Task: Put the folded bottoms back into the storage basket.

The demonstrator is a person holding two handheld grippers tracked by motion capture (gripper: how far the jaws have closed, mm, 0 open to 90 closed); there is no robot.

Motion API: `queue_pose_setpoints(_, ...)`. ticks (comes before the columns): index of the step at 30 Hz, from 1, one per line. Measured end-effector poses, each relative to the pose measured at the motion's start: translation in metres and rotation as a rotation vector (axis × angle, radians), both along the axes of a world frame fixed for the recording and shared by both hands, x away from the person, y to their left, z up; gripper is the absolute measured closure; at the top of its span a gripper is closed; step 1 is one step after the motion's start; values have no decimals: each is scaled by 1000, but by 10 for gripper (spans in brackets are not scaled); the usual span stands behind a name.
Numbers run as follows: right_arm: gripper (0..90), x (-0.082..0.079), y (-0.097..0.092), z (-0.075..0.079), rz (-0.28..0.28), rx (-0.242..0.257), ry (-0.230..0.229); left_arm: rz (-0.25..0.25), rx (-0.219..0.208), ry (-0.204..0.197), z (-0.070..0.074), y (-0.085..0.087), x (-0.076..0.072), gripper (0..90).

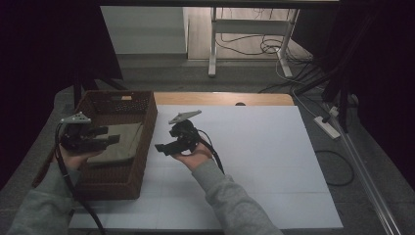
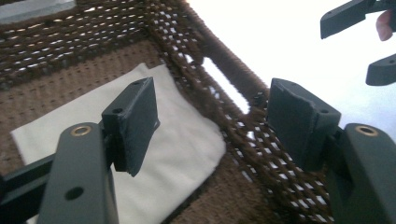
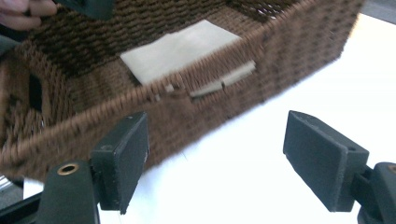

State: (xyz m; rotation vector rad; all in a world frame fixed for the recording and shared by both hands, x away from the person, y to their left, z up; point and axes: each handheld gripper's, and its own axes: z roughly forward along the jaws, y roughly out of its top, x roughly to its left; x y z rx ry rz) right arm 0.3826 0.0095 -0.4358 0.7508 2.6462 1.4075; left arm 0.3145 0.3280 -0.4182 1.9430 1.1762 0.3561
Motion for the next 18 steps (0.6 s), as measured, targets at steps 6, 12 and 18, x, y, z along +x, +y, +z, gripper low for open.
queue_pose_setpoints(6,230,-4,-37,-4,-25,-4,-1,-28,2,4,0,-21,-8,325)
queue_pose_setpoints(12,231,-11,-77,-12,-50,-22,1,-52,2,6,-2,-41,-16,324)
queue_pose_setpoints(18,233,-19,-123,-19,-94,-29,13,-66,6,-3,-2,-63,-27,316)
